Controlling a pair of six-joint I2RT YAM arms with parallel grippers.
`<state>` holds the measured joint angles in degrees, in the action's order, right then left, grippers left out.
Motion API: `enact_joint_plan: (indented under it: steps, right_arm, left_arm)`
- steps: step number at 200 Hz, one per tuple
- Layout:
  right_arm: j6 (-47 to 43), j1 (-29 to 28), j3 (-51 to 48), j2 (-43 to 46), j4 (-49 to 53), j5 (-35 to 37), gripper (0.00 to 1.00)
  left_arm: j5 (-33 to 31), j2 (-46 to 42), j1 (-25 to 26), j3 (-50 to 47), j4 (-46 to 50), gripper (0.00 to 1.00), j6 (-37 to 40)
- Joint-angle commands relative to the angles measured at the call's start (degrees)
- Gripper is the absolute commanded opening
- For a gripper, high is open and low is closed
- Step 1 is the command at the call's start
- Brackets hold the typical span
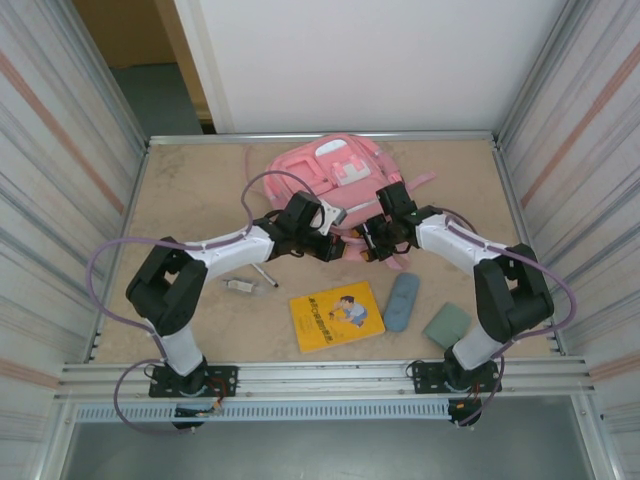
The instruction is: Pack the student bag
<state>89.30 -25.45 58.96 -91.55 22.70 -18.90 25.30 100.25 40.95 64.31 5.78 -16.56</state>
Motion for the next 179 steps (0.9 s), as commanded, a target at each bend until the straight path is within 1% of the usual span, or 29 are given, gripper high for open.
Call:
enact_joint_plan:
  steps: [1, 29, 34, 52, 57, 73, 96, 113, 126, 157, 179]
  right_arm:
    - [0.3, 1.7, 0.7, 1.4, 1.7, 4.3, 0.36]
    - [-1.5, 3.4, 0.6, 4.9, 3.1, 5.5, 0.22]
    - [-2.2, 3.8, 0.3, 5.8, 2.9, 5.9, 0.17]
    - [-3.3, 4.6, -1.6, 8.8, 0.9, 7.2, 0.06]
    - [-2.7, 5.0, -2.0, 9.6, 1.2, 7.6, 0.0]
    - [-3.4, 6.2, -2.4, 10.9, 1.3, 7.8, 0.0]
    - [-4.1, 7.6, -2.9, 11.5, 1.5, 6.0, 0.0]
    - [-4.8, 8.4, -2.6, 11.7, 2.5, 5.2, 0.0]
    - [-5.8, 9.5, -2.4, 11.9, 2.8, 3.9, 0.0]
    - [-6.7, 11.6, -2.2, 13.4, 3.3, 2.1, 0.0]
    - [-8.1, 12.1, -0.7, 13.8, 3.3, 0.6, 0.0]
  left_arm:
    - [-1.9, -1.0, -1.0, -0.6, -0.9, 0.0, 3.0]
    - [-5.8, -1.3, -3.1, -3.5, 0.3, 0.0, 5.7]
    - [-6.4, -1.3, -3.6, -3.7, 0.7, 0.0, 6.1]
    - [-9.3, -0.7, -5.6, -4.5, 1.1, 0.0, 7.2]
    - [-9.3, -0.6, -6.2, -4.1, 1.5, 0.0, 7.4]
    - [-7.4, -0.1, -7.8, -3.1, 1.4, 0.0, 7.8]
    - [-6.1, -0.3, -7.6, -0.6, 1.9, 0.0, 9.1]
    - [-7.9, -0.5, -7.2, 0.0, 2.7, 0.0, 10.4]
    - [-10.7, -0.3, -7.7, -0.4, 2.9, 0.0, 10.7]
    - [-13.1, 1.1, -12.8, -2.1, 1.6, 0.0, 8.7]
    - [-14.3, 2.7, -16.6, -2.1, 1.8, 0.0, 5.0]
